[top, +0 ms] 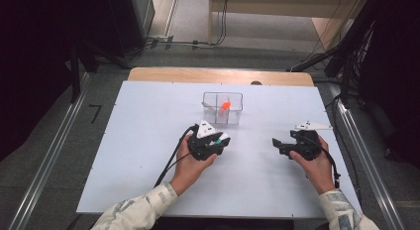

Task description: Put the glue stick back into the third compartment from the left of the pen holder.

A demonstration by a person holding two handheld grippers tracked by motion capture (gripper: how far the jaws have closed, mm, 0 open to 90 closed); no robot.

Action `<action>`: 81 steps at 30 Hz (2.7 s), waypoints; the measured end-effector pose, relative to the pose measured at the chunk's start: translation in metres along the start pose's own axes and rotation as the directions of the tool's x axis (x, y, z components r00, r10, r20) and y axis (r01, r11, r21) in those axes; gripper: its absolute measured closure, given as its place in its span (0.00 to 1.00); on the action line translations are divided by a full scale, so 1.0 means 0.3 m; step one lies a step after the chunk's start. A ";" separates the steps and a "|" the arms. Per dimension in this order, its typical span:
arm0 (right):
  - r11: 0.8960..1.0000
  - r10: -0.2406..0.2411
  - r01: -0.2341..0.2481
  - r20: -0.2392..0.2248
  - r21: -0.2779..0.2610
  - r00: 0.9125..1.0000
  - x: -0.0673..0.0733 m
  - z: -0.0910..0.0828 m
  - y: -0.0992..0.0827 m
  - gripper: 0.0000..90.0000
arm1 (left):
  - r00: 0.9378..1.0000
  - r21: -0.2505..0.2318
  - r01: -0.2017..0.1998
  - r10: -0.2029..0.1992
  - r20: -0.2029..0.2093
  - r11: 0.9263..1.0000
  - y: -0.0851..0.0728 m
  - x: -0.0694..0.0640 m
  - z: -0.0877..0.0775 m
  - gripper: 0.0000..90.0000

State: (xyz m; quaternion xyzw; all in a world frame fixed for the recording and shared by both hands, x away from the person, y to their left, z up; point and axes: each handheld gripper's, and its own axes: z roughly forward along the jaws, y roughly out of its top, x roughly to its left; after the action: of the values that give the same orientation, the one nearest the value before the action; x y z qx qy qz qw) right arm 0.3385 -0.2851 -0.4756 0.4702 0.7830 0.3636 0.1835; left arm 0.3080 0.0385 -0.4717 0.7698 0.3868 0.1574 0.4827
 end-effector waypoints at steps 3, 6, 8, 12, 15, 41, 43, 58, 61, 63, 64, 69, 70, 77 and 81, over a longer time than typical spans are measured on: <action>1.000 0.002 -0.002 -0.003 0.000 1.000 0.001 0.000 0.001 0.19 | 1.000 0.002 -0.002 0.002 -0.003 1.000 0.012 0.000 0.021 0.73; 1.000 0.002 -0.002 -0.004 0.000 1.000 0.001 0.002 0.001 0.19 | 1.000 0.006 -0.003 0.003 -0.010 1.000 0.022 0.003 0.040 0.73; 1.000 0.003 -0.003 -0.004 -0.001 1.000 0.000 0.002 0.001 0.19 | 1.000 0.003 -0.001 0.001 -0.014 1.000 0.031 0.006 0.047 0.73; 1.000 0.002 -0.002 -0.007 -0.001 1.000 0.000 0.003 0.001 0.19 | 1.000 -0.002 -0.005 0.005 -0.021 1.000 0.050 0.008 0.054 0.73; 1.000 0.003 -0.003 -0.007 0.000 1.000 0.000 0.005 0.001 0.20 | 1.000 -0.005 -0.006 0.006 -0.022 1.000 0.064 0.008 0.062 0.73; 1.000 0.007 -0.007 -0.007 0.004 1.000 -0.004 0.010 0.002 0.18 | 0.999 -0.024 0.002 -0.003 -0.041 1.000 0.190 0.013 0.154 0.73; 1.000 0.009 -0.009 -0.007 0.004 1.000 -0.003 0.011 0.002 0.17 | 0.999 -0.027 0.005 -0.006 -0.045 1.000 0.200 0.015 0.160 0.73; 1.000 0.002 -0.002 -0.009 0.007 1.000 -0.002 0.013 0.002 0.16 | 0.997 -0.034 0.013 -0.015 -0.069 0.999 0.267 0.025 0.207 0.73; 1.000 0.004 -0.004 -0.012 0.006 1.000 -0.001 0.011 0.002 0.16 | 0.997 -0.039 0.021 -0.024 -0.076 0.999 0.282 0.035 0.213 0.73; 1.000 0.004 -0.004 -0.011 0.005 1.000 -0.002 0.011 0.002 0.16 | 0.996 -0.042 0.030 -0.034 -0.080 0.999 0.292 0.041 0.217 0.73; 1.000 0.005 -0.005 -0.011 0.006 1.000 -0.002 0.011 0.002 0.16 | 0.996 -0.040 0.030 -0.033 -0.081 0.999 0.298 0.045 0.218 0.73; 1.000 0.005 -0.005 -0.012 0.005 1.000 -0.002 0.011 0.002 0.16 | 0.995 -0.044 0.038 -0.042 -0.091 0.998 0.320 0.054 0.236 0.73; 1.000 0.006 -0.006 -0.013 0.006 1.000 -0.002 0.011 0.002 0.16 | 0.995 -0.045 0.042 -0.046 -0.093 0.998 0.323 0.054 0.241 0.73; 1.000 0.006 -0.005 -0.016 0.004 1.000 -0.003 0.010 0.003 0.16 | 0.993 -0.051 0.044 -0.049 -0.108 0.998 0.361 0.063 0.263 0.73; 1.000 0.006 -0.006 -0.018 0.002 1.000 -0.003 0.008 0.003 0.16 | 0.991 -0.055 0.048 -0.054 -0.122 0.997 0.385 0.074 0.274 0.73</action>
State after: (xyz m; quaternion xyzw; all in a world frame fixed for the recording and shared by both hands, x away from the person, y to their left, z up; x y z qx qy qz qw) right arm 0.3411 -0.2847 -0.4766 0.4694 0.7835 0.3678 0.1748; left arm 0.4243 -0.0229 -0.4146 0.7357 0.4312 0.2024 0.4814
